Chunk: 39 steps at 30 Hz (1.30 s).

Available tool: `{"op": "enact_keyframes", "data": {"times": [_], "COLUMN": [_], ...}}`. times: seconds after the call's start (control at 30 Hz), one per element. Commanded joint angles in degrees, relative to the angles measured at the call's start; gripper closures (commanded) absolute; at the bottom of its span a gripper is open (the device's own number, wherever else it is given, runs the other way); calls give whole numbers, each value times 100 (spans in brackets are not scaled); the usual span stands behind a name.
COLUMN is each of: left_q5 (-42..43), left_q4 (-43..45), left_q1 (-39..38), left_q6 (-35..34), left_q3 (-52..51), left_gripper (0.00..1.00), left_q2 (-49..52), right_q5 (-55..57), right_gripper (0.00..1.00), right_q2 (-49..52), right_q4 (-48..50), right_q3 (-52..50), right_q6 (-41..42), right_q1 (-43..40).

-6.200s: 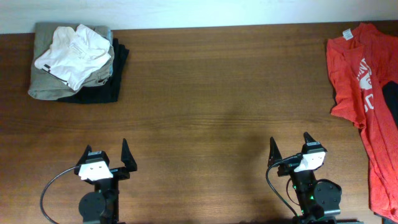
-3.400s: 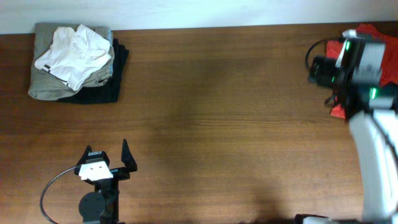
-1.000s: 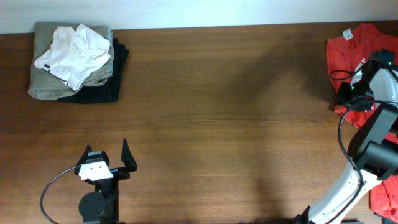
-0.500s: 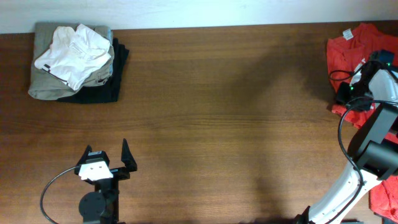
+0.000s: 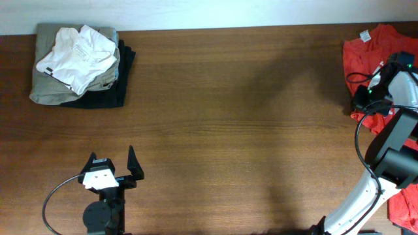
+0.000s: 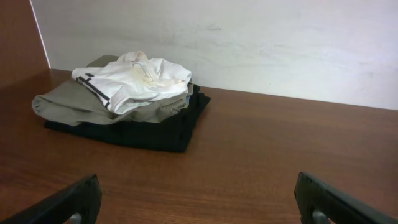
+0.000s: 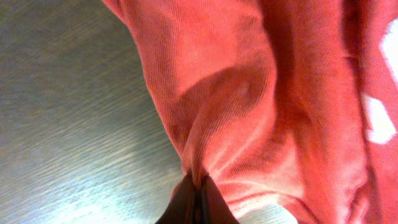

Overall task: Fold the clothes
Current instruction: 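Drag the orange t-shirt with the right gripper onto the table center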

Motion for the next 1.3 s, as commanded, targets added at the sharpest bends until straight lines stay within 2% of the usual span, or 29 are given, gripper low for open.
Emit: {"op": "enact_keyframes", "data": {"times": [0.0, 0.27, 0.43, 0.6, 0.8, 1.0, 1.03, 1.1, 1.27], "left_q5": [61, 61, 61, 63, 61, 61, 61, 61, 63], "left_q4": [9, 9, 9, 9, 9, 9, 9, 9, 9], "left_q1": [-26, -26, -26, -26, -26, -26, -26, -26, -26], "left_q6": [92, 92, 92, 92, 92, 92, 92, 92, 92], "left_q3": [-39, -39, -39, -39, -39, -39, -39, -39, -39], "left_gripper": [1, 1, 1, 1, 1, 1, 1, 1, 1], "left_q2": [-33, -33, -33, -33, -33, -33, -33, -33, -33], "right_q5": [-59, -1141, -2107, -3010, -2962, -2822, -2673, -2321, -2199], "right_gripper": [96, 96, 96, 96, 96, 96, 91, 65, 56], "right_q2": [-186, -903, -1499, -1611, -1250, -807, -800, -804, -990], "right_q4": [-262, -680, -623, -192, 1082, 1930, 1921, 1843, 1178], "right_q3": [529, 1075, 1145, 1143, 1143, 1143, 1143, 1145, 1342], "right_q6": [149, 162, 286, 905, 1961, 2566, 2564, 2511, 2302], "right_q1": [26, 227, 1023, 2640, 5106, 6859, 6992, 7125, 6732]}}
